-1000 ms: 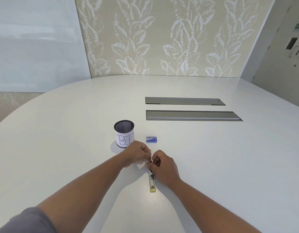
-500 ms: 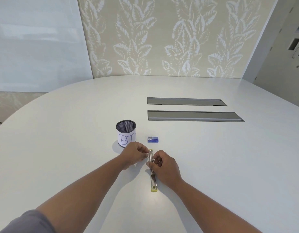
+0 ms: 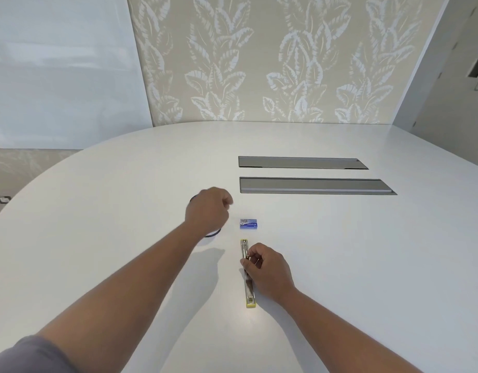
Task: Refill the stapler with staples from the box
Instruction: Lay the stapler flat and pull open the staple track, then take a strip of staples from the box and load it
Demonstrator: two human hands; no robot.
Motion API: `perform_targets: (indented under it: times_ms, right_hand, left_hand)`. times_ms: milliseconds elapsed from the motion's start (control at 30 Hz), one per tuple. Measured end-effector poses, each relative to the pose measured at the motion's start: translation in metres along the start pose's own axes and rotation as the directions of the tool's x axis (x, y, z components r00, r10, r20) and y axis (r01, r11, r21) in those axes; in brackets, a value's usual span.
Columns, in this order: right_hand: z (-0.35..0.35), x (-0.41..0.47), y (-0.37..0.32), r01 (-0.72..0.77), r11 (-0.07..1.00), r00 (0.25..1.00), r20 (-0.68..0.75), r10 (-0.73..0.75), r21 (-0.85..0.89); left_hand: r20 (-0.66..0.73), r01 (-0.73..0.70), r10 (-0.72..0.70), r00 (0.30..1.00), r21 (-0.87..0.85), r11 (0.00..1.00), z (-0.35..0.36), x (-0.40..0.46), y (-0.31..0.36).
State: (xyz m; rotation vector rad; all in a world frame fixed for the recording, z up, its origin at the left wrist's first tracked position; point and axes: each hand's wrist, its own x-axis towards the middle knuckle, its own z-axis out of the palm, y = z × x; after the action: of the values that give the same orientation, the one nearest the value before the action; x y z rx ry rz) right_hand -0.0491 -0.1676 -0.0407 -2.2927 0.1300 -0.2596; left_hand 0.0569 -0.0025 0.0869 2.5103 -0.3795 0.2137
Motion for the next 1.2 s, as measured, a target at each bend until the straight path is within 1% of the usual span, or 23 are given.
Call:
perform_targets:
  times_ms: [67, 133, 300, 433, 533, 633, 700, 767, 833, 933, 1033, 1100, 1200]
  right_hand:
    - [0.000, 0.000, -0.001, 0.000, 1.000, 1.000, -0.002, 0.000, -0.005]
    - [-0.001, 0.000, 0.000, 0.002, 1.000, 1.000, -0.006, -0.002, -0.002]
    - [0.000, 0.000, 0.001, 0.006, 1.000, 1.000, -0.005, -0.006, -0.007]
    - [-0.001, 0.000, 0.000, 0.011, 1.000, 1.000, -0.006, -0.011, -0.004]
    - [-0.001, -0.001, -0.001, 0.004, 1.000, 1.000, -0.002, -0.004, 0.001]
    - [-0.002, -0.001, -0.002, -0.012, 1.000, 1.000, 0.003, 0.012, 0.016]
    - [-0.003, -0.002, -0.003, -0.018, 0.999, 1.000, 0.004, 0.018, 0.033]
    - [-0.004, -0.003, -0.003, -0.020, 0.997, 1.000, -0.007, 0.020, 0.072]
    - [-0.004, -0.004, -0.004, -0.025, 0.990, 0.999, -0.025, 0.029, 0.138]
    - [-0.005, -0.004, -0.005, -0.052, 0.968, 0.998, -0.020, 0.059, 0.244]
    - [-0.009, 0.001, -0.005, -0.102, 0.934, 0.993, -0.016, 0.114, 0.341]
    - [-0.012, 0.008, -0.004, -0.161, 0.904, 0.982, -0.023, 0.185, 0.396]
    - [-0.015, 0.021, -0.002, -0.247, 0.867, 0.958, -0.024, 0.285, 0.433]
  left_hand:
    - [-0.054, 0.042, -0.037, 0.998, 0.093, 0.995, -0.009, 0.007, -0.006]
    - [-0.054, 0.082, -0.074, 0.996, 0.161, 0.983, -0.012, 0.011, -0.015]
    - [-0.058, 0.153, -0.144, 0.988, 0.206, 0.967, -0.008, 0.013, -0.033]
    - [-0.090, 0.135, -0.116, 0.989, 0.237, 0.962, -0.005, 0.012, -0.034]
    - [-0.117, 0.055, -0.025, 0.993, 0.259, 0.964, 0.000, 0.011, -0.028]
    - [-0.122, -0.117, 0.136, 0.983, 0.152, 0.982, 0.009, 0.005, -0.021]
    - [-0.071, -0.259, 0.263, 0.962, 0.060, 0.964, 0.018, -0.001, -0.016]
    - [0.005, -0.322, 0.322, 0.947, 0.002, 0.947, 0.031, -0.007, -0.014]
    - [0.083, -0.298, 0.300, 0.950, -0.037, 0.954, 0.046, -0.010, -0.015]
    - [0.165, -0.201, 0.209, 0.964, -0.062, 0.978, 0.064, -0.012, -0.017]
    - [0.194, -0.152, 0.157, 0.968, -0.042, 0.988, 0.076, -0.010, -0.016]
    - [0.191, -0.140, 0.141, 0.971, -0.019, 0.990, 0.082, -0.007, -0.014]
    - [0.205, -0.121, 0.116, 0.972, 0.012, 0.993, 0.090, 0.002, -0.011]
